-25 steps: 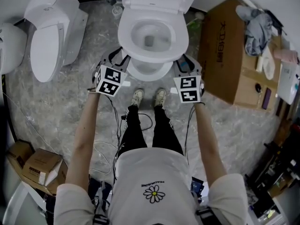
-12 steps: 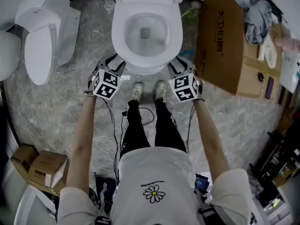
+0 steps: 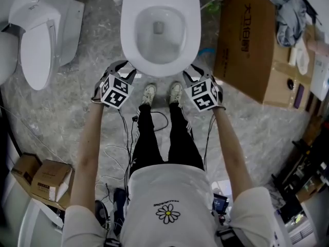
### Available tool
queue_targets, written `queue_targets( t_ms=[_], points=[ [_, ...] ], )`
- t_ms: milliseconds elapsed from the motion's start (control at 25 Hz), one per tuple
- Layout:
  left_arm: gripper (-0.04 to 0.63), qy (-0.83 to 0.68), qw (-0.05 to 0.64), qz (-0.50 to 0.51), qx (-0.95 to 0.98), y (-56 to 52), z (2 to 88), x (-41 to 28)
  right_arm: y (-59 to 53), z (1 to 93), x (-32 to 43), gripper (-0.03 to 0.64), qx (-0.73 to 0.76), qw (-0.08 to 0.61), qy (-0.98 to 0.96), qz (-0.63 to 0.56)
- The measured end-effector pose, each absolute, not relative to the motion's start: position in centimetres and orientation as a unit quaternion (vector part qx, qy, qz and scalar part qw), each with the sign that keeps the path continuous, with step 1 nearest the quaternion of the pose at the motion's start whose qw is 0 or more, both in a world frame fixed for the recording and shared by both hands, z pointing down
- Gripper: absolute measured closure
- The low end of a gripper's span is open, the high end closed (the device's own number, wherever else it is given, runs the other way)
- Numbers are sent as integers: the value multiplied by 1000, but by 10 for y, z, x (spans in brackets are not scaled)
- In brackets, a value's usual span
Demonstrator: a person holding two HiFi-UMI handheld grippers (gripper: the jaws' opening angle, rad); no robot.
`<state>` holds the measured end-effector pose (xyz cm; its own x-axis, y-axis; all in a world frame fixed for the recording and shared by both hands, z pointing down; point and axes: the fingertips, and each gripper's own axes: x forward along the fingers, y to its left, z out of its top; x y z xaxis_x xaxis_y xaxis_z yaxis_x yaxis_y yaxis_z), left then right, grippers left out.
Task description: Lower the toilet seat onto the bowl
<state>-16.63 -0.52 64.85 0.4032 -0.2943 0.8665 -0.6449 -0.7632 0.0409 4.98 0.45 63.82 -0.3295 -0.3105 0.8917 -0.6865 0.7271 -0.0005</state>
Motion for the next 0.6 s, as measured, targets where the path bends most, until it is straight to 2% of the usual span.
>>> queue_targets(
  t_ms=[360,600],
  points=[
    [399,-254,247,479,804,15,699,-166,22,686,50,461,293,498,-780,240],
    [399,-235,260,490,798,21,728,-169,27,715,49,477,283,513,-773,246]
  ],
)
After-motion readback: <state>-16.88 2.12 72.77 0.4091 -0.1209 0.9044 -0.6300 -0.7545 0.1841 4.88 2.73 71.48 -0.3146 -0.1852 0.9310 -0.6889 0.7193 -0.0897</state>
